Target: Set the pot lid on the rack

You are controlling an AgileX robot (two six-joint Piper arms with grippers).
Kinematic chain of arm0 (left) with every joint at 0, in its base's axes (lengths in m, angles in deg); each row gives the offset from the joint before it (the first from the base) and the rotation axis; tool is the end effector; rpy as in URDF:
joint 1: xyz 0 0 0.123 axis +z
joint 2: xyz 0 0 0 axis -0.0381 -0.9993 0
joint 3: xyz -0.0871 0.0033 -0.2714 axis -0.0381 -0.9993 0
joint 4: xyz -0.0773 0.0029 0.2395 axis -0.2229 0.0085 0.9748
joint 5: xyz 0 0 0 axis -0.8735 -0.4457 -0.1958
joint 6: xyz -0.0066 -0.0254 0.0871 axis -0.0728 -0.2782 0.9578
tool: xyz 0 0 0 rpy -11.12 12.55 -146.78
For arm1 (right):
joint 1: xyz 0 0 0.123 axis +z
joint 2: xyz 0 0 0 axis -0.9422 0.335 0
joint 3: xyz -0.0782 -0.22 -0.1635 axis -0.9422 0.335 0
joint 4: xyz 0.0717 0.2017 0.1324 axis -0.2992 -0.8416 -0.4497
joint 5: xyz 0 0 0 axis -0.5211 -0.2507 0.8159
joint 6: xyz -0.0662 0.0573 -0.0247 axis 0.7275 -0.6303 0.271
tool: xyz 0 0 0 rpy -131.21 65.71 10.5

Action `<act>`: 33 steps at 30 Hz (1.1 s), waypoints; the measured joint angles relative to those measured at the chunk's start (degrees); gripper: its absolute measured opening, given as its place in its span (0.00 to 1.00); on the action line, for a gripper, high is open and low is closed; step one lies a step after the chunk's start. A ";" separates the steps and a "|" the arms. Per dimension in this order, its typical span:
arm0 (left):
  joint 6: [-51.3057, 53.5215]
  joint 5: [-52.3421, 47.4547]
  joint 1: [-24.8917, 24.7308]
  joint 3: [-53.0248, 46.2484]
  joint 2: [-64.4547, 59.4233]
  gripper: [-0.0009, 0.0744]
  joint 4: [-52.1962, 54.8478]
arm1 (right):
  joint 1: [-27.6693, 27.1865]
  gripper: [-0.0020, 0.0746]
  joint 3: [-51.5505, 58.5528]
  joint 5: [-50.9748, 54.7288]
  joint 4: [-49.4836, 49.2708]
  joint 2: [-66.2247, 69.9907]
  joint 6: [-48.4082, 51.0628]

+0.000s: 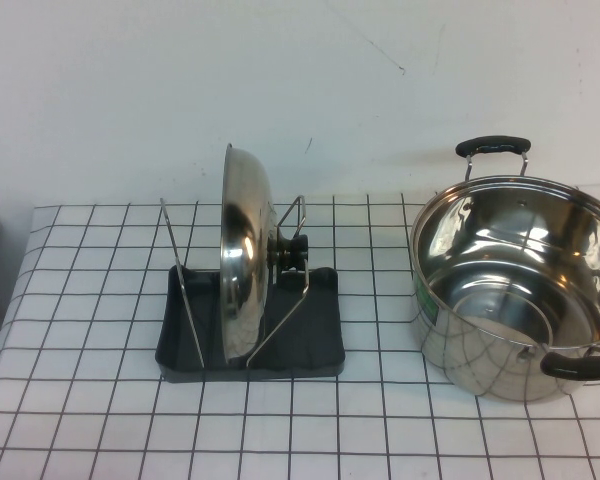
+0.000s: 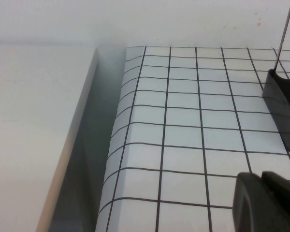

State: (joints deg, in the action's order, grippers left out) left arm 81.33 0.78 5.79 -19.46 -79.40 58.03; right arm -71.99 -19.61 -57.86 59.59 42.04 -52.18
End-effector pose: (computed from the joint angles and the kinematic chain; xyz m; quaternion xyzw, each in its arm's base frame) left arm 0.0541 0.0017 0.1765 -0.0583 0.7848 -0.0183 0.6167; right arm 0.0526 0.0022 0.1724 -0.1304 0.7917 -0.0883 0.5903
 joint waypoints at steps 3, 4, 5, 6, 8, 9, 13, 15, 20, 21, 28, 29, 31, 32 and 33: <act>0.00 0.00 0.00 0.00 0.00 0.01 0.00 | 0.00 0.02 0.00 0.00 0.00 0.00 0.00; 0.00 0.00 0.00 0.00 0.00 0.01 0.00 | 0.00 0.02 0.00 0.00 0.00 0.00 0.00; 0.00 0.00 0.00 0.00 0.00 0.01 0.00 | 0.00 0.02 0.00 0.00 0.00 0.00 0.00; 0.00 0.00 0.00 0.00 0.00 0.01 0.00 | 0.00 0.02 0.00 0.00 0.00 0.00 0.00; 0.00 0.00 0.00 0.00 0.00 0.01 0.00 | 0.00 0.02 0.00 0.00 0.00 0.00 0.00; -0.10 -0.02 0.00 0.00 0.00 0.01 0.00 | 0.00 0.02 0.00 0.00 0.00 0.00 0.00; -0.10 -0.12 0.00 0.00 0.00 0.01 0.00 | 0.00 0.02 0.00 0.00 0.00 0.00 0.00; -0.10 -0.12 0.00 0.00 0.00 0.01 0.00 | 0.00 0.02 0.00 0.00 0.00 0.00 0.00; -0.10 -0.12 0.00 0.00 0.00 0.01 0.00 | 0.00 0.02 0.00 0.00 0.00 0.00 0.00; -0.10 -0.12 0.00 0.00 0.00 0.01 0.00 | 0.00 0.02 0.00 0.00 0.00 0.00 0.00; -0.10 -0.12 0.00 0.10 0.00 0.01 0.00 | 0.00 0.02 0.00 0.00 0.00 0.00 0.00; -0.10 -0.12 0.00 0.10 0.00 0.01 0.00 | 0.00 0.02 0.00 0.00 0.00 0.00 0.00; -0.10 -0.12 0.00 0.10 0.00 0.01 0.00 | 0.00 0.02 0.00 0.00 0.00 0.00 0.00; -0.10 -0.12 0.00 0.10 0.00 0.01 0.00 | 0.00 0.02 0.00 0.00 0.00 0.00 0.00; -0.10 -0.12 0.00 0.10 0.00 0.01 0.00 | 0.00 0.02 0.00 0.00 0.00 0.00 0.00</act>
State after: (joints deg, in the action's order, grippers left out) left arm 81.23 0.66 5.79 -19.36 -79.40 58.03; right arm -71.99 -19.61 -57.86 59.59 42.04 -52.18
